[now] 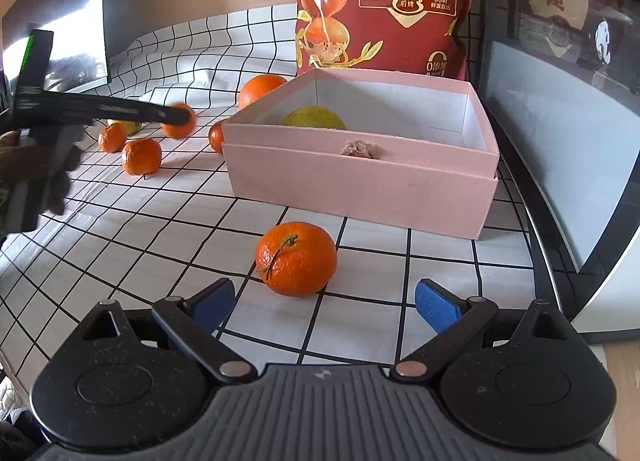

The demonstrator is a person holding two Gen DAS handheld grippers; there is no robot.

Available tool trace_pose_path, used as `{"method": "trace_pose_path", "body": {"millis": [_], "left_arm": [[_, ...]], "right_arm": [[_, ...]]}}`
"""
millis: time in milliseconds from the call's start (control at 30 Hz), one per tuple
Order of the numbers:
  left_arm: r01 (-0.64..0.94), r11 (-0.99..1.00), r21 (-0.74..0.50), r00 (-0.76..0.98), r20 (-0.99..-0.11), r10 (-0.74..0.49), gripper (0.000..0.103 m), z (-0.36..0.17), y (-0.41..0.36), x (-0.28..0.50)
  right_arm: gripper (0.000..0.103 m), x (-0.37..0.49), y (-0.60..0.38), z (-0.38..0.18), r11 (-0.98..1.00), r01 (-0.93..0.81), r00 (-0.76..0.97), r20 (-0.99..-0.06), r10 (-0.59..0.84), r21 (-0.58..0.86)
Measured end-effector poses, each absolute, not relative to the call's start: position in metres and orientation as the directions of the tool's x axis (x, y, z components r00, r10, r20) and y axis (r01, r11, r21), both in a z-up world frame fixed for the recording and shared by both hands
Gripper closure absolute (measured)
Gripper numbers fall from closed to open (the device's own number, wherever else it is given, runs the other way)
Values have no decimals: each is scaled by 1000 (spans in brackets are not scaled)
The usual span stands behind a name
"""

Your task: Organize fruits

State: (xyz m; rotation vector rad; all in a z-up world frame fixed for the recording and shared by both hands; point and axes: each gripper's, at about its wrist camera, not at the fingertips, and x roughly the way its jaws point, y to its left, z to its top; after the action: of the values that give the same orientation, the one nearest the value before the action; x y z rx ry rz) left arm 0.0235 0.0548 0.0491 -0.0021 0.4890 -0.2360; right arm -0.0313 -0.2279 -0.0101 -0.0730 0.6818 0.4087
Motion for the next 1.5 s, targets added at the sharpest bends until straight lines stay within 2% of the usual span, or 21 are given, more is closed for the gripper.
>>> {"method": "trace_pose_path", "body": {"millis": [67, 267, 467, 600, 733, 800, 867, 1033, 1167, 1267, 1433, 1500], "left_arm": [[277, 957, -85, 835, -471, -284, 59, 50, 44, 4], [373, 914, -162, 720, -570, -395, 59, 26, 9, -43], [345, 936, -71, 746, -584, -319, 59, 23, -9, -67], [339, 939, -56, 752, -583, -307, 59, 23, -12, -67], [328, 939, -103, 748, -579, -325, 59, 22, -7, -61], [329, 939, -103, 749, -577, -326, 59, 21, -7, -59], [328, 939, -102, 748, -579, -324, 59, 22, -9, -57], [328, 936, -129, 736, -586, -339, 56, 20, -10, -48], [370, 910, -187, 686, -606, -403, 53, 11, -11, -44], [385, 911, -149, 698, -598, -393, 57, 10, -15, -48], [378, 911, -165, 697, -597, -397, 58, 12, -16, -49], [406, 892, -200, 682, -583, -442, 58, 16, -20, -50]], "right_arm": [[5, -31, -226, -10, 920, -386, 699, -631, 337, 64], [5, -32, -224, -10, 928, -370, 711, -631, 309, 37], [5, -32, -211, -12, 918, -396, 701, -650, 293, -14], [8, -26, -203, -11, 914, -406, 673, -667, 318, 26], [17, -16, -197, -10, 923, -385, 684, -665, 299, 18], [25, -15, -196, -10, 924, -381, 691, -660, 295, 14], [40, -16, -195, -8, 921, -390, 692, -655, 302, 13], [58, -25, -194, -2, 910, -414, 702, -642, 307, -17], [58, -33, -201, 3, 905, -424, 698, -642, 318, -13], [58, -37, -210, 3, 913, -407, 705, -642, 301, -19], [58, -43, -229, 5, 929, -371, 719, -639, 273, -20], [58, -46, -234, 6, 931, -364, 726, -634, 268, -22]]}}
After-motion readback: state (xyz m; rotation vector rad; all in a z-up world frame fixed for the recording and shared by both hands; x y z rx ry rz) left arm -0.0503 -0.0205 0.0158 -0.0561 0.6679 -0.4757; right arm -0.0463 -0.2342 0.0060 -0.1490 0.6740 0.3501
